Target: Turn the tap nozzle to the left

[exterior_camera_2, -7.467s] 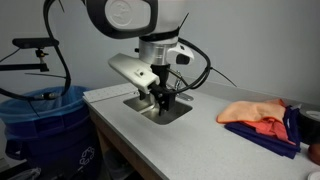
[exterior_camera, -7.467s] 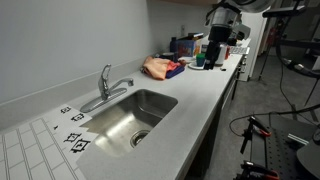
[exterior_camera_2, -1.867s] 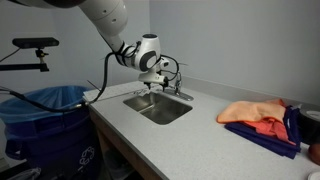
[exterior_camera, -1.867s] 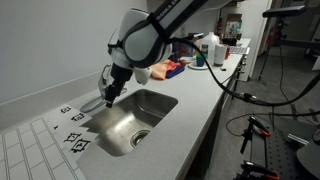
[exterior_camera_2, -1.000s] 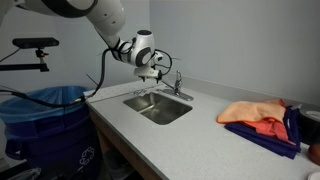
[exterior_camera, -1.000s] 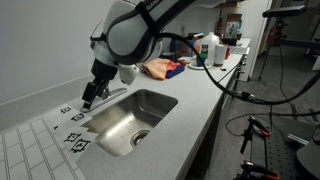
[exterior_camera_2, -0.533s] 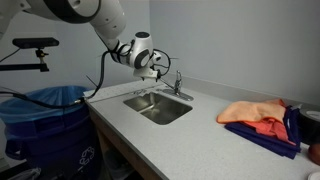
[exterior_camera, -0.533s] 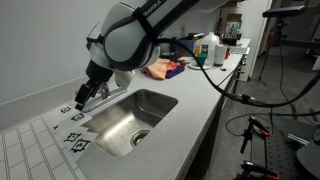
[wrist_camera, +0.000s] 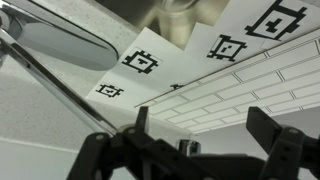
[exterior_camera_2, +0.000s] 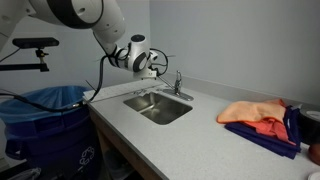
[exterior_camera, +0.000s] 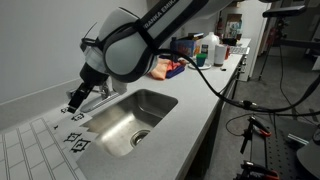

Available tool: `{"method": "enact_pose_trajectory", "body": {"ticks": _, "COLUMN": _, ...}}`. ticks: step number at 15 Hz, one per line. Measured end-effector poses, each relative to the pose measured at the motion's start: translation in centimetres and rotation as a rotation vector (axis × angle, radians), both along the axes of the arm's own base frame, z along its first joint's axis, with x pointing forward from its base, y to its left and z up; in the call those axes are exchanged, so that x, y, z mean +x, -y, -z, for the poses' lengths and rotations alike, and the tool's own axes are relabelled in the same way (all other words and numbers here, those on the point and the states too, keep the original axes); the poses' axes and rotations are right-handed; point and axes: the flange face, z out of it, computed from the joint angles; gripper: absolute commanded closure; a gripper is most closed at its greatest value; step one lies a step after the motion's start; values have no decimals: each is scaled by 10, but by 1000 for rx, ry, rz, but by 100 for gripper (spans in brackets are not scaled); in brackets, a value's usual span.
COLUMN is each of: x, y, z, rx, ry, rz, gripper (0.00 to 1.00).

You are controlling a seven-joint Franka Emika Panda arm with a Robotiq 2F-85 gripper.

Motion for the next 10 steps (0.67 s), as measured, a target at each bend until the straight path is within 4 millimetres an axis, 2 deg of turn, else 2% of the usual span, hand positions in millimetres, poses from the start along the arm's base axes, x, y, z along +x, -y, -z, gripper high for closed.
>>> {"method": "enact_pose_trajectory", "body": {"ticks": 10, "x": 0, "y": 0, "z": -11, "rx": -2, "ry": -33, "rz": -11, "gripper": 0}}
